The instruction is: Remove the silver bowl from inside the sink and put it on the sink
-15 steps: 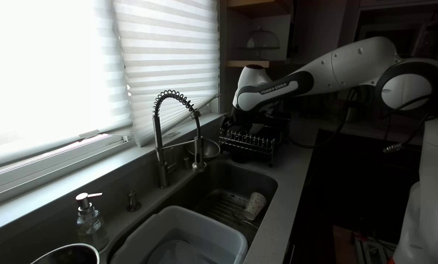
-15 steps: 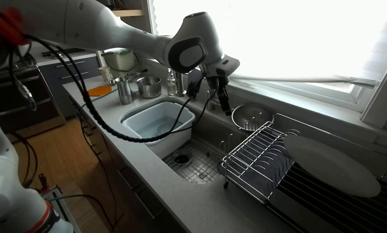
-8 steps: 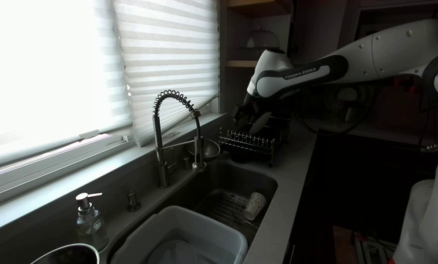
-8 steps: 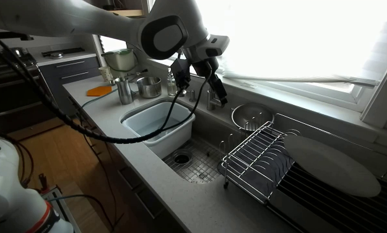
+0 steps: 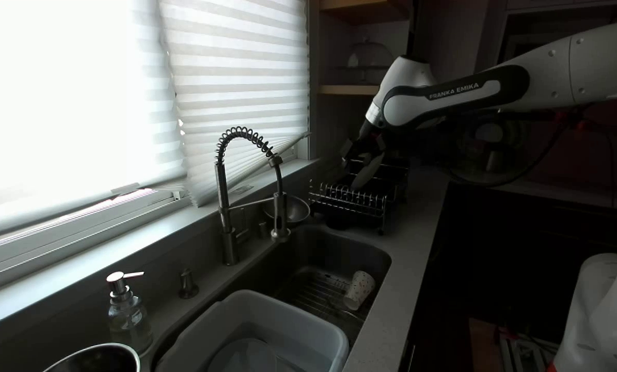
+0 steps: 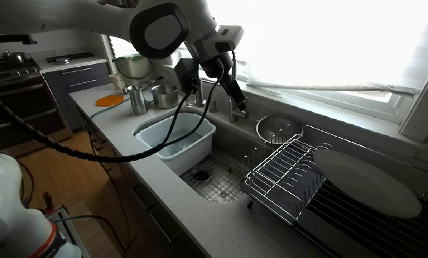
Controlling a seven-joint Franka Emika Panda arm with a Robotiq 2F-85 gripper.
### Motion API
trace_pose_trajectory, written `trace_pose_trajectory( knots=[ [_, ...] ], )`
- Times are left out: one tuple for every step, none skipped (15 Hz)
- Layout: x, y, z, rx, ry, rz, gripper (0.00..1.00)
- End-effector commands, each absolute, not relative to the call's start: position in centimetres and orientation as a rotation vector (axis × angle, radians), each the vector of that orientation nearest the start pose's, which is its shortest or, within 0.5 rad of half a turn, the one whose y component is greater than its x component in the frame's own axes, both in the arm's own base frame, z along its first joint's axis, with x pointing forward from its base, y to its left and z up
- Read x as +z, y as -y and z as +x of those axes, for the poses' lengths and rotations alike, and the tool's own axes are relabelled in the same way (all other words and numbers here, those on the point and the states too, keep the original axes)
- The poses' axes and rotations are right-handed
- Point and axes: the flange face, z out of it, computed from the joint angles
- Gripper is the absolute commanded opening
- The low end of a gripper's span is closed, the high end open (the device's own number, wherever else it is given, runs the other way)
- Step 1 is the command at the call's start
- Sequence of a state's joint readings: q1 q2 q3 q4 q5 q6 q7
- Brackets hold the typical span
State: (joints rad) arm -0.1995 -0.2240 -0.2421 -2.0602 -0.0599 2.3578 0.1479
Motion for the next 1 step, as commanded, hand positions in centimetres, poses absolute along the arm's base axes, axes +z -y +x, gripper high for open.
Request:
trace_pose_trajectory(
  knots=[
    [58.59,23.86,47.74,-0.809,-0.867,-2.987,1.00]
  ],
)
